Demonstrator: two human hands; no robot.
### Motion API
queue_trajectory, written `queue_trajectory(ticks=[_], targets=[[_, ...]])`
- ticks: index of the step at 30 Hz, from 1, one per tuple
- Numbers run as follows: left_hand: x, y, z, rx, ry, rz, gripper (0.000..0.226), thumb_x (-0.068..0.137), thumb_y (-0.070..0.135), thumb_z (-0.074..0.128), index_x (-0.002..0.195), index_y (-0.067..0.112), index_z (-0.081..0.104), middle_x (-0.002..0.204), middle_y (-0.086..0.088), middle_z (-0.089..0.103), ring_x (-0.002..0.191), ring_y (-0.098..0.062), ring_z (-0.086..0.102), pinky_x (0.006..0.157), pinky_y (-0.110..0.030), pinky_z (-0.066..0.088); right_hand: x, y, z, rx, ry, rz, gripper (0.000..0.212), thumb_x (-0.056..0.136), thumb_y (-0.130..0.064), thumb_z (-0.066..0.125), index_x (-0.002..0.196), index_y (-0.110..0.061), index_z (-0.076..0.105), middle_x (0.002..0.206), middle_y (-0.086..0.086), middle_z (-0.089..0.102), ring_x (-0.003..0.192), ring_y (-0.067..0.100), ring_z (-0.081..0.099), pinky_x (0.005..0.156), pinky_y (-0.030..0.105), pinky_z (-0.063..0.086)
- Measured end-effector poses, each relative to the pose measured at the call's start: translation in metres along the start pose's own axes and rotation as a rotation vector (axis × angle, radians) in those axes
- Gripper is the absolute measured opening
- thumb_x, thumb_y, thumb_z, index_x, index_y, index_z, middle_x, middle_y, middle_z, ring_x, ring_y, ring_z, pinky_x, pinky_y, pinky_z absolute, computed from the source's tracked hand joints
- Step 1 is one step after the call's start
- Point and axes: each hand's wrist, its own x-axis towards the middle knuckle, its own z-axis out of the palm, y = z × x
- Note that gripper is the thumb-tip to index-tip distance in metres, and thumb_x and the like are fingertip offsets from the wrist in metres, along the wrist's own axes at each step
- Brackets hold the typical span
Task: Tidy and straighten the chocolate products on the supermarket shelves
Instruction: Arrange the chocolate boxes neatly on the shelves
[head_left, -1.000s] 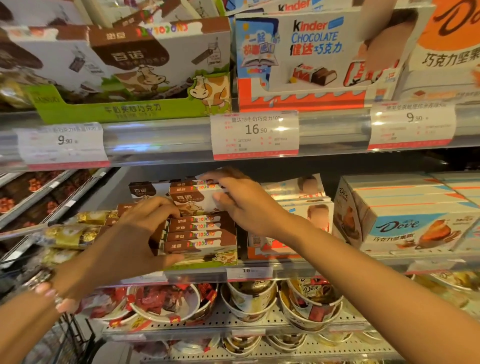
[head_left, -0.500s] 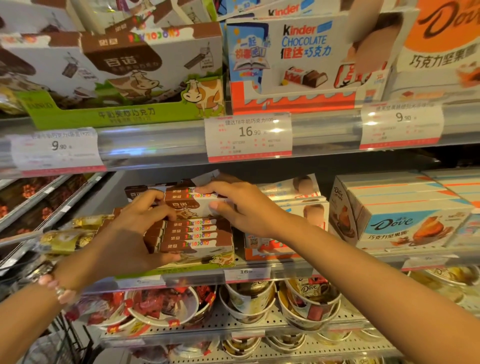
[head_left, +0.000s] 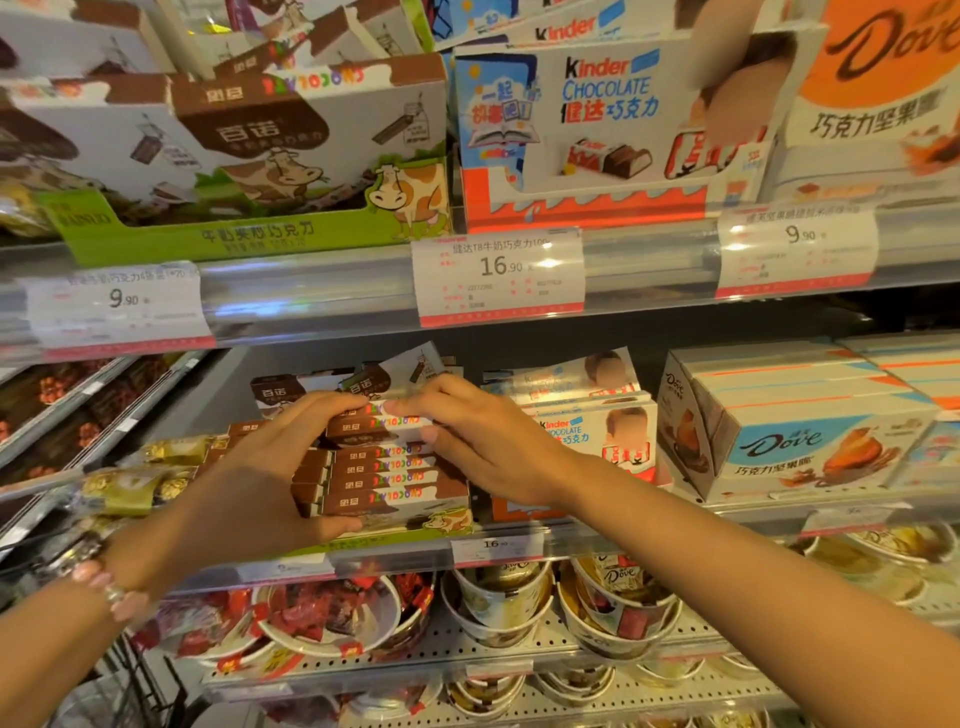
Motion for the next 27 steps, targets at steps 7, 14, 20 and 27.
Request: queue_trajectory(ticks=[7, 14, 20, 27], targets=[[-0.004, 0.002, 0.003, -0.022, -0.058, -0.151, 0.112, 0.055, 0.038, 0.088, 0.126, 0.063, 0.005, 0.111, 0.04, 0.033, 0.107, 0.023, 0.038, 0.068, 0.002, 0.039, -0.003, -0.003, -0.01, 0.077, -0.04, 0.077, 0.072, 0.086, -0.03, 0.064, 0.144, -0.03, 0.023, 0.133, 0.002, 0.047, 0.113, 0.017, 0.053, 0.087, 0.042, 0.051], [-0.002, 0.018, -0.001, 0.068, -0.012, -0.185, 0.112, 0.048, 0.074, 0.067, 0.142, 0.038, 0.018, 0.144, 0.012, 0.023, 0.125, -0.017, 0.034, 0.105, -0.045, 0.034, -0.018, -0.001, -0.02, 0.263, 0.083, 0.177, 0.075, 0.083, -0.024, 0.069, 0.145, -0.019, 0.027, 0.134, -0.008, 0.046, 0.121, 0.001, 0.046, 0.091, 0.012, 0.044], [0.031, 0.046, -0.003, 0.043, -0.001, -0.089, 0.08, 0.063, 0.077, 0.047, 0.129, 0.032, 0.042, 0.134, 0.01, 0.041, 0.124, -0.015, 0.037, 0.105, -0.043, 0.033, -0.055, 0.01, -0.035, 0.192, 0.242, 0.249, 0.06, 0.085, -0.02, 0.066, 0.139, -0.019, 0.038, 0.135, -0.006, 0.047, 0.122, 0.001, 0.044, 0.1, 0.012, 0.036], [0.086, 0.093, 0.024, -0.006, -0.007, 0.004, 0.047, 0.077, 0.055, 0.057, 0.113, 0.025, 0.057, 0.124, 0.01, 0.051, 0.117, -0.014, 0.045, 0.101, -0.035, 0.033, -0.129, 0.032, -0.088, -0.008, 0.378, 0.321, 0.026, 0.085, -0.017, 0.066, 0.111, -0.019, 0.064, 0.113, -0.006, 0.061, 0.109, 0.005, 0.054, 0.095, 0.019, 0.041]])
